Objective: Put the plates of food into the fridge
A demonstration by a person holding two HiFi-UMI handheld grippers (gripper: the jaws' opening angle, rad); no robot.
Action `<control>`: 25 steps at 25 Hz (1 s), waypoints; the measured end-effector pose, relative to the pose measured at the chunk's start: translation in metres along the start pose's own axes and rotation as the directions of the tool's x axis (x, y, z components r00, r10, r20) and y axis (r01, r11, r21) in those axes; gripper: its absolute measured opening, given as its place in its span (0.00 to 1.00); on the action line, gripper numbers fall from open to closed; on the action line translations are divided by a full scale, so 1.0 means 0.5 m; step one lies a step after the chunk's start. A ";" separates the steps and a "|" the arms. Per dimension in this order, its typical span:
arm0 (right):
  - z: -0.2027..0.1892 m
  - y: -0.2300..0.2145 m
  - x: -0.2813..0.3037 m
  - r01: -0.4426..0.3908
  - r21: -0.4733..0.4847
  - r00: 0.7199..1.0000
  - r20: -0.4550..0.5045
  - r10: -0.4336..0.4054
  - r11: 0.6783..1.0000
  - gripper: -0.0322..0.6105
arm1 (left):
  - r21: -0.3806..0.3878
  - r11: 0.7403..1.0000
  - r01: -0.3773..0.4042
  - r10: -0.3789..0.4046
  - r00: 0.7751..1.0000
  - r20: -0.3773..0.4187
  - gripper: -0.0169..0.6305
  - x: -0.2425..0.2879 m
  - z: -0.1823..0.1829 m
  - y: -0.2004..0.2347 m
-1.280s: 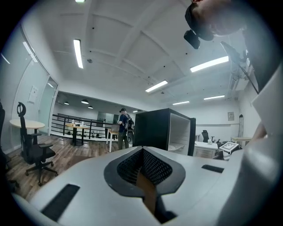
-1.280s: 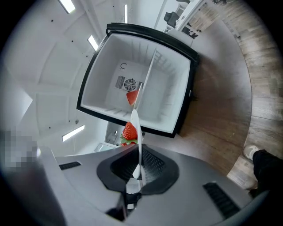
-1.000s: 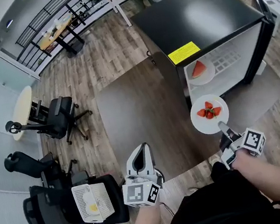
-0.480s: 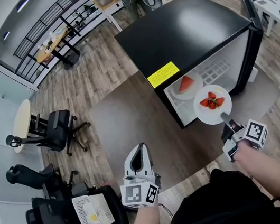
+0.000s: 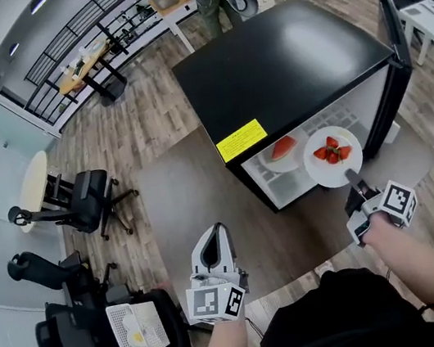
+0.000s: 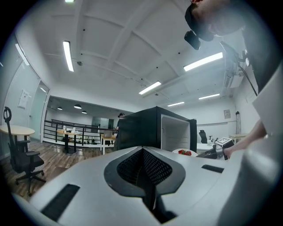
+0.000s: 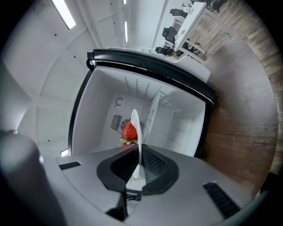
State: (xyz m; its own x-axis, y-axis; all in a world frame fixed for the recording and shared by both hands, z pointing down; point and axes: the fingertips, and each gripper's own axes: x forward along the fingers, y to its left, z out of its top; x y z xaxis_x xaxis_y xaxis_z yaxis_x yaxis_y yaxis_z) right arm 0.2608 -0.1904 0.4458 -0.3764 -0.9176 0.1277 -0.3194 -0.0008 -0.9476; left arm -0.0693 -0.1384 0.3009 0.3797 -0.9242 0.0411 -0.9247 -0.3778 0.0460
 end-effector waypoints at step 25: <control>0.138 -0.019 0.132 0.095 0.074 0.995 0.024 -0.097 0.993 0.08 | -0.024 0.997 -0.074 0.074 0.997 -0.012 0.03 0.100 -0.018 0.009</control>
State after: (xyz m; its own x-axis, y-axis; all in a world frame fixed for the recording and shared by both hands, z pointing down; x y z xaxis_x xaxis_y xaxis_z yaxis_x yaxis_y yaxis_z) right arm 0.2987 -0.2784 0.4431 -0.3229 -0.9224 0.2120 -0.2881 -0.1175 -0.9504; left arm -0.0545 -0.1857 0.3120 0.3105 -0.9489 0.0563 -0.9494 -0.3067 0.0672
